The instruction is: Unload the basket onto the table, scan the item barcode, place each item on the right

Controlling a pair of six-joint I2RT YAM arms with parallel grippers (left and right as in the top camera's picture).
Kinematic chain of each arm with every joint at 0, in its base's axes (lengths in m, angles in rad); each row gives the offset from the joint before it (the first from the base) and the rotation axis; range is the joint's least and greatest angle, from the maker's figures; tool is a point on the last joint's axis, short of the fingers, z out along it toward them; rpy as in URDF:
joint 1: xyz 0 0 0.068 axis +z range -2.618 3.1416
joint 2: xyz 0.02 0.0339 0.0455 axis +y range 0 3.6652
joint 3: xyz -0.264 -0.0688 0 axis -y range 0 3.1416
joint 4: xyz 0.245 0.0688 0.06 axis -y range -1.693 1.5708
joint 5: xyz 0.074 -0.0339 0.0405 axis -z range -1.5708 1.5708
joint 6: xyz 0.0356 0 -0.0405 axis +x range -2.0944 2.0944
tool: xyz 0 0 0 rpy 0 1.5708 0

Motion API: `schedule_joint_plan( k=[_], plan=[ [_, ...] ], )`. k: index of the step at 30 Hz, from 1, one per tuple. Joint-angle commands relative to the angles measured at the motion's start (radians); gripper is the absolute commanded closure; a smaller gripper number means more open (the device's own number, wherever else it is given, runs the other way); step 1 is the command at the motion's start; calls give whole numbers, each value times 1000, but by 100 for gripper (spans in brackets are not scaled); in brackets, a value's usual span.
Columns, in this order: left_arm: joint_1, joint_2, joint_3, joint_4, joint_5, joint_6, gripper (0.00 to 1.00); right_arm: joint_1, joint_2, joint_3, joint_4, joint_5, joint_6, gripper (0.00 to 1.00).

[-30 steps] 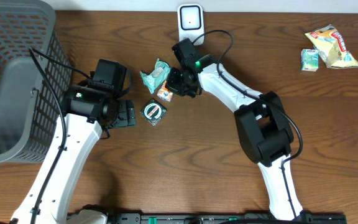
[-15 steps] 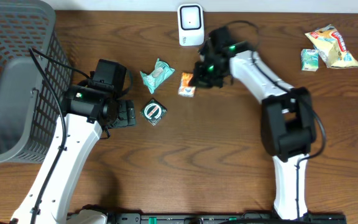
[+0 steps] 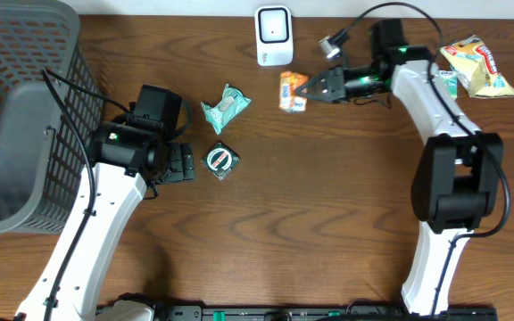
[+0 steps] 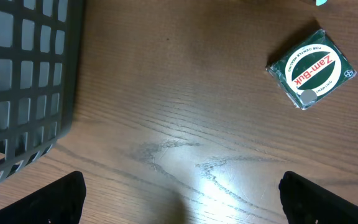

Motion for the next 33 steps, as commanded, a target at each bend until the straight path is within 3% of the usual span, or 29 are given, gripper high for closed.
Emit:
schedule_joint_plan(
  k=[1,8,18,33],
  plan=[
    [3,4,-1,-3,-10,-2,2,-37,-14,0,-24,-270,-181,99],
    [3,4,-1,-3,-10,-2,2,-47,-15,0,-149,-288,-305,99],
    [3,4,-1,-3,-10,-2,2,-46,-52,0,-400,-262,-646,99],
    [3,4,-1,-3,-10,-2,2,53,-80,0,-418,-168,-670,99]
  ],
)
